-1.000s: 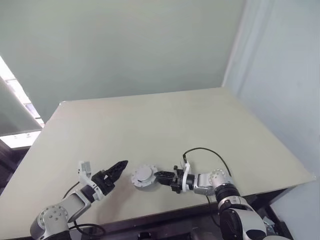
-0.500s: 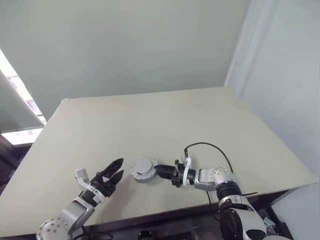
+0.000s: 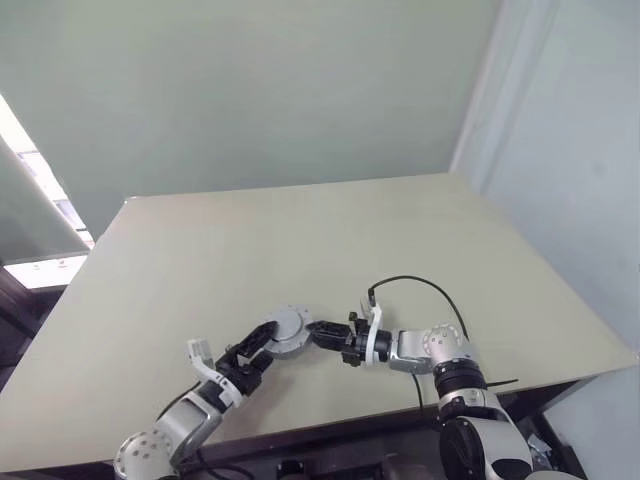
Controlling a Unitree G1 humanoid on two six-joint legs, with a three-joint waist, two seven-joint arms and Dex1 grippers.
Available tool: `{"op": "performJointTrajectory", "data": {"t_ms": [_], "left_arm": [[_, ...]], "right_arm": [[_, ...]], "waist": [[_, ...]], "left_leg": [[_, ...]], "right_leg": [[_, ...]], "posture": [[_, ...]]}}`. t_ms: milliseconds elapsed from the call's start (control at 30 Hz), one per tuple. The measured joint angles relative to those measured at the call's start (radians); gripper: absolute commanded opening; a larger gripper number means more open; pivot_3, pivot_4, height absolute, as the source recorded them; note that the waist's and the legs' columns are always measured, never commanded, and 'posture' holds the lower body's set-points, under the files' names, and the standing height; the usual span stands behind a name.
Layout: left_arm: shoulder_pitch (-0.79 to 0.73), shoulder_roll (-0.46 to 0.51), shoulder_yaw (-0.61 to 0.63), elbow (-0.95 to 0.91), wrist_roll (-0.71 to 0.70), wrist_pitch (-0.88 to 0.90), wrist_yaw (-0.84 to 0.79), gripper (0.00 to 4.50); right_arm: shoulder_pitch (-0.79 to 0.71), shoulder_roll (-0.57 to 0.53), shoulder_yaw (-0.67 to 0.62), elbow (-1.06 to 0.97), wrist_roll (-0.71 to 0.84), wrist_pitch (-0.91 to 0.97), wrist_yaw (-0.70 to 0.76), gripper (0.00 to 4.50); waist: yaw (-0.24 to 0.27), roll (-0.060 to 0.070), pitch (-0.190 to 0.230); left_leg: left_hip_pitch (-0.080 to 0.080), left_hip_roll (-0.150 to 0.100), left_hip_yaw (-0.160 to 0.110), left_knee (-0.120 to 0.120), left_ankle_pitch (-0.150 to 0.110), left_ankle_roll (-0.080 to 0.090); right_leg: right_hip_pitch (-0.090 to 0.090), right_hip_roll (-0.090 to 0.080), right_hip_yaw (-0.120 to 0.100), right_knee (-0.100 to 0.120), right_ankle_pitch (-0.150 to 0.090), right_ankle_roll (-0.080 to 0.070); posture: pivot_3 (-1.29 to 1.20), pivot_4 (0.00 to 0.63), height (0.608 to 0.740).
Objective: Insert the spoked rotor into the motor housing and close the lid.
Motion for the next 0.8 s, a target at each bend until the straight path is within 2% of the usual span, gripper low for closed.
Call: {"op": "performJointTrajectory", "data": {"t_ms": [133, 233, 367, 400, 433, 800], "left_arm": [[-0.007, -0.008, -0.025, 0.003, 0.0, -0.014, 0.0, 4.5], [-0.011, -0.01, -0.037, 0.007, -0.001, -0.02, -0.002, 3.92], [-0.02, -0.01, -0.042, 0.011, -0.008, -0.023, -0.005, 2.58], [-0.02, -0.011, -0.042, 0.019, -0.024, -0.024, -0.014, 2.3], [-0.021, -0.012, -0.041, 0.02, -0.033, -0.026, -0.015, 2.2], [-0.028, -0.005, -0.042, 0.038, -0.077, -0.021, -0.009, 2.18]], "right_arm": [[0.0, 0.0, 0.013, -0.011, 0.001, 0.007, -0.009, 1.22], [0.001, 0.0, 0.015, -0.02, 0.002, 0.01, -0.013, 1.22], [0.002, 0.0, 0.016, -0.021, 0.003, 0.012, -0.028, 1.22], [0.004, 0.0, 0.01, -0.021, 0.014, 0.014, -0.027, 1.22], [0.005, 0.0, 0.009, -0.021, 0.023, 0.015, -0.027, 1.22], [0.012, 0.001, 0.01, -0.03, 0.038, 0.008, -0.029, 1.22]], "waist": [[0.0, 0.0, 0.0], [0.0, 0.0, 0.0], [0.0, 0.0, 0.0], [0.0, 0.0, 0.0], [0.0, 0.0, 0.0], [0.0, 0.0, 0.0]], "left_leg": [[0.0, 0.0, 0.0, 0.0, 0.0, 0.0], [0.0, 0.0, 0.0, 0.0, 0.0, 0.0], [0.0, 0.0, 0.0, 0.0, 0.0, 0.0], [0.0, 0.0, 0.0, 0.0, 0.0, 0.0], [0.0, 0.0, 0.0, 0.001, 0.0, 0.0], [0.0, 0.0, 0.0, 0.001, 0.0, 0.0]], "right_leg": [[0.0, 0.0, 0.0, 0.0, 0.0, 0.0], [0.0, 0.0, 0.0, 0.0, 0.0, 0.0], [0.0, 0.0, 0.0, 0.0, 0.0, 0.0], [0.0, 0.0, 0.0, 0.0, 0.0, 0.0], [0.0, 0.0, 0.0, 0.0, 0.0, 0.0], [0.0, 0.0, 0.0, 0.001, 0.0, 0.0]], "posture": [[0.0, 0.0, 0.74], [0.0, 0.0, 0.74], [0.0, 0.0, 0.74], [0.0, 0.0, 0.74], [0.0, 0.0, 0.74], [0.0, 0.0, 0.74]]}}
